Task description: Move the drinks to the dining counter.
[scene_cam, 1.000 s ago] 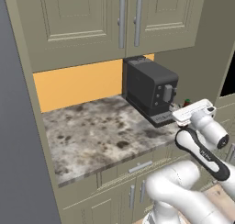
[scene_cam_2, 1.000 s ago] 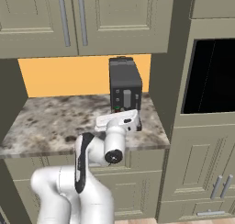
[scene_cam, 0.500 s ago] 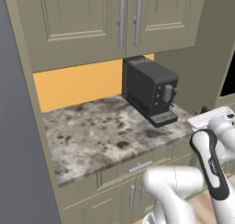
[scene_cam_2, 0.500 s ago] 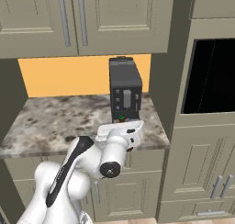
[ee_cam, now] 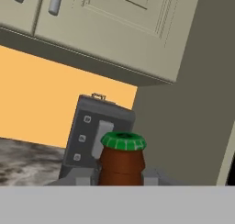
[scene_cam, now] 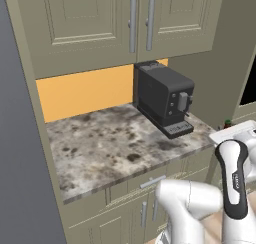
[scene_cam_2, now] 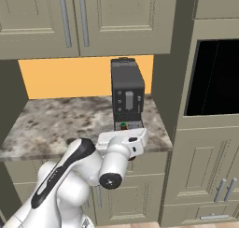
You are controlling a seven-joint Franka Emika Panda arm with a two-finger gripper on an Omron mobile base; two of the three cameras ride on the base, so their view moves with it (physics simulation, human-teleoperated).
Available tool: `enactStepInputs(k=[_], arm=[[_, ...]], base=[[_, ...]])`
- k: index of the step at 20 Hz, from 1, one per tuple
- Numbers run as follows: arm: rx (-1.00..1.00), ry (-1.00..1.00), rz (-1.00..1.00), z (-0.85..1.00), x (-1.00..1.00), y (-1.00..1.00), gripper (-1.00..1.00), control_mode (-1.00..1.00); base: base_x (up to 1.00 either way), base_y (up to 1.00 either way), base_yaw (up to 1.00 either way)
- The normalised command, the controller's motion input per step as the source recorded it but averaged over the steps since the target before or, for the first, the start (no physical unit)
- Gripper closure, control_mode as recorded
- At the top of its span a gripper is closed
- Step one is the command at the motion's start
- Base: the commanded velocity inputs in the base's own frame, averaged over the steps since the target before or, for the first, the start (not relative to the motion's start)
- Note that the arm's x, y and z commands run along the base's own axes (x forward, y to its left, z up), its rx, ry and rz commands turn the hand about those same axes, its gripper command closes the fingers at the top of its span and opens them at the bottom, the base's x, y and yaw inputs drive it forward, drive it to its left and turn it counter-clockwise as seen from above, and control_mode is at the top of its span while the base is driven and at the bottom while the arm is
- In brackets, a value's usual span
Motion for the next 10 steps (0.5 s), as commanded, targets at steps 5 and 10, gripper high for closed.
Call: enactStepInputs(k=[5,10], arm=[[0.00,0.00,0.00,0.00,0.00,0.00,1.00,1.00],[0.00,0.00,0.00,0.00,0.00,0.00,1.00,1.00]], base=[[-0.91,-0.36,-0.09],[-0.94,-0.69,-0.18]])
